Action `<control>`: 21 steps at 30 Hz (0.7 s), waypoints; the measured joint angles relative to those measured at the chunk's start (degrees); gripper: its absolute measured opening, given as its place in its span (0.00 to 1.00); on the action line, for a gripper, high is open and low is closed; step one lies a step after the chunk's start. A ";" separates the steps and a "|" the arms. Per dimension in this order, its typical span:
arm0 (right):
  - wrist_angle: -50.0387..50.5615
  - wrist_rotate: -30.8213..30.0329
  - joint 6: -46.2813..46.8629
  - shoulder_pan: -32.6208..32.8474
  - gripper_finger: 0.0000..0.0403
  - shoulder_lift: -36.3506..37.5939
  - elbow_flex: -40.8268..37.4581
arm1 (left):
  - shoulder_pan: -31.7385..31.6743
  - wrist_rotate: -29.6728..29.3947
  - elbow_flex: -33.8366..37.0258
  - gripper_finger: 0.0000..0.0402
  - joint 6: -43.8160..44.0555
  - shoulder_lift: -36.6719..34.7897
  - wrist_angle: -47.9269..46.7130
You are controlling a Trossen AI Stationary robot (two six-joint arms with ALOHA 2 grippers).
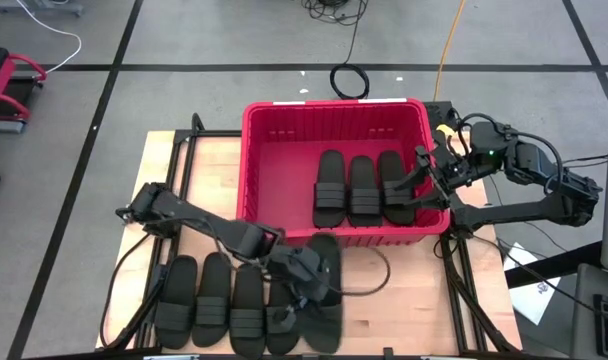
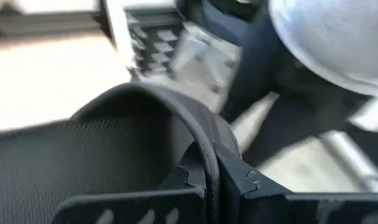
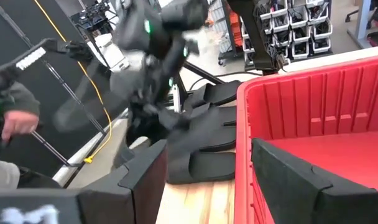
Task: Pick and place slides into bin
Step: Put the black slide into the red bin
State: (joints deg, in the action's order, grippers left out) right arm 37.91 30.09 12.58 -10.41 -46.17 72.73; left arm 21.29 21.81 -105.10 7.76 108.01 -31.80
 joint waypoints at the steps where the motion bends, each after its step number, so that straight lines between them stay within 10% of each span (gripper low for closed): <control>1: -0.20 0.00 -0.02 0.02 0.55 -0.01 0.00 | -0.48 -2.00 -1.67 0.01 -1.39 -0.87 -3.14; 13: -4.97 -4.55 -0.24 0.00 0.55 -0.42 0.00 | -11.77 -18.77 -17.43 0.01 -13.87 -8.60 -38.91; 21: -6.60 -12.38 0.18 0.00 0.55 -0.49 0.00 | -16.50 -11.39 -17.37 0.00 -27.96 -11.09 -46.44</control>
State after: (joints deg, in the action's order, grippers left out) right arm 31.31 17.71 12.76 -10.41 -46.65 72.73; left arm 4.78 10.42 -122.46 -20.20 96.92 -78.23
